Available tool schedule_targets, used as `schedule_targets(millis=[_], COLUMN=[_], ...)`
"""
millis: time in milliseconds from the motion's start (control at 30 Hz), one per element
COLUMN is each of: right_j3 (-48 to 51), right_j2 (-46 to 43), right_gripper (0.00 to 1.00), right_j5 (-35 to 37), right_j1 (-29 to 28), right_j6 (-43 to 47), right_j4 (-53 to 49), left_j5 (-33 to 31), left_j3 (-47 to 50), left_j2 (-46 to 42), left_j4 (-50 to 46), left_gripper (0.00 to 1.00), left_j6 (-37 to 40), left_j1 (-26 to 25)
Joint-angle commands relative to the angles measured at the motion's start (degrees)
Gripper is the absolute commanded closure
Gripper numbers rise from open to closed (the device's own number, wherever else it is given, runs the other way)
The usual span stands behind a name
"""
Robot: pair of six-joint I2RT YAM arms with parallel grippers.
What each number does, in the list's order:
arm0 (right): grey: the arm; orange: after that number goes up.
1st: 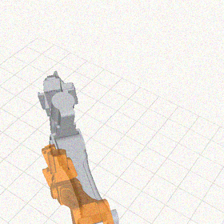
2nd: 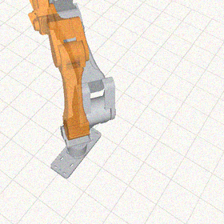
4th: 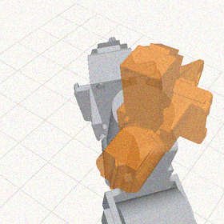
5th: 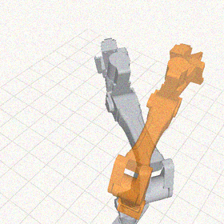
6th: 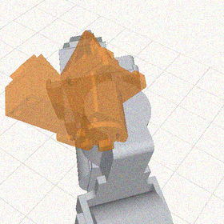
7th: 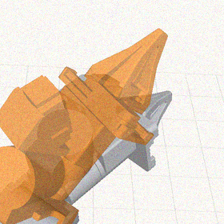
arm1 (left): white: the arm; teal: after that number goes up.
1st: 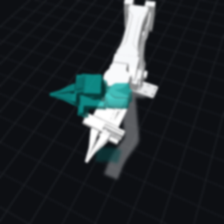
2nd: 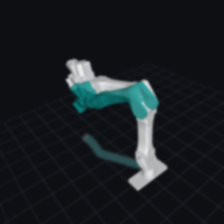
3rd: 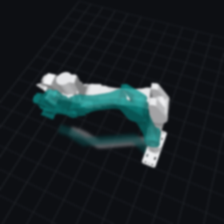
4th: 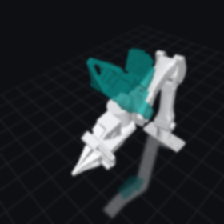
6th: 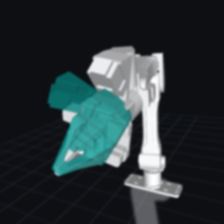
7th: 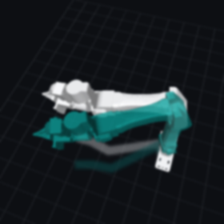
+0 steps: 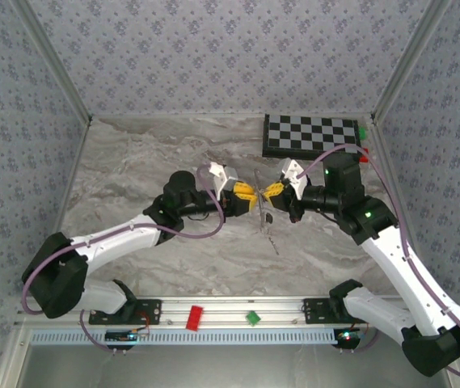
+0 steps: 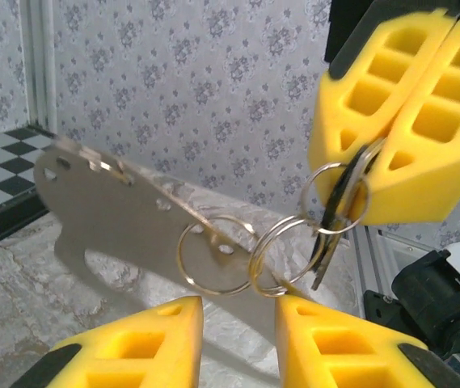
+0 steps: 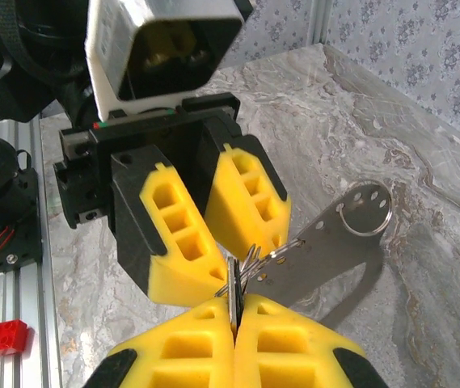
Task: Put the keys on the keyring
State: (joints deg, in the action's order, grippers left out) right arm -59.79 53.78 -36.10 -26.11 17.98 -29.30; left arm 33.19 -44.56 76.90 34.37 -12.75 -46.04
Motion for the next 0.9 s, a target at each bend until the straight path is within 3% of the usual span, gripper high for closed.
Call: schedule_targets(millis=[0, 367, 767, 867], right_j3=[-0.24, -1.15, -1.91, -1.99], right_j2=[-0.60, -0.06, 0.28, 0.19], right_gripper=[1.00, 1.00, 1.00, 1.00], right_j5=[-1.96, -4.03, -6.44, -6.45], right_j1=[0.46, 0.44, 0.27, 0.18], right_j6=[1.50, -0.39, -1.10, -0.88], right_j4=[1.88, 1.39, -1.40, -1.83], left_j5=[1.35, -0.33, -2.51, -1.85], left_j3=[-1.71, -2.36, -1.40, -1.39], left_j2=[-1.54, -1.49, -3.55, -3.78], left_j4=[0.20, -0.44, -1.24, -1.05], left_gripper=[0.70, 0.67, 0.53, 0.45], left_j6=[2.10, 6.14, 11.89, 12.82], left_j1=[-0.19, -1.02, -1.02, -1.01])
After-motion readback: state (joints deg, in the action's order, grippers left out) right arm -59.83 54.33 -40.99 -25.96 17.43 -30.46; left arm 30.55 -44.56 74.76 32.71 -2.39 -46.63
